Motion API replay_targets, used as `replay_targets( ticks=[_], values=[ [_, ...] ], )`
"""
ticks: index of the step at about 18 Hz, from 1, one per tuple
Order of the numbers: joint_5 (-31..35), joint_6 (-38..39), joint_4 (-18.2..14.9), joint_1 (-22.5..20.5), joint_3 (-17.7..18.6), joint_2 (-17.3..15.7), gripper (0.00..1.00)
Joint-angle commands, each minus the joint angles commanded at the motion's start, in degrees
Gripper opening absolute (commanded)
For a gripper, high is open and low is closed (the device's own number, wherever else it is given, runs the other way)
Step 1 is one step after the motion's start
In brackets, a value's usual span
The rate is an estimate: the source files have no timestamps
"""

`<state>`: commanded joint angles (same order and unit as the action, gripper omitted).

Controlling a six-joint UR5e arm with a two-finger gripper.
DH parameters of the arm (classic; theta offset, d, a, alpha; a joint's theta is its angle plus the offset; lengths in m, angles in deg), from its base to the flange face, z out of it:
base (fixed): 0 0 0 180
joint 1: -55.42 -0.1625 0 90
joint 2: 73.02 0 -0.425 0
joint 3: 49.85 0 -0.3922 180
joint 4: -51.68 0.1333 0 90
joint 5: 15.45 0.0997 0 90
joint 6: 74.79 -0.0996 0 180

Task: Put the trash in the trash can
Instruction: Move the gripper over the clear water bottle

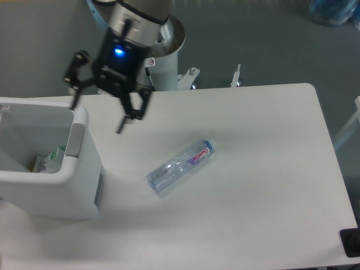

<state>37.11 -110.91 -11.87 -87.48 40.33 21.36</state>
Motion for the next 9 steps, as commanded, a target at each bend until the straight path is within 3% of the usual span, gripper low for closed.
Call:
replay_targets(
  ticks=[3,6,9],
  values=[
    [1.31,-0.97,-0.35,-1.68,-1.84,4.22,1.0],
    [7.54,-1.06,-1.05,-1.42,-4.74,8.7,1.0],
    [9.23,-2.9,-5.17,-1.07,-7.9,13.27,1.0]
  ],
)
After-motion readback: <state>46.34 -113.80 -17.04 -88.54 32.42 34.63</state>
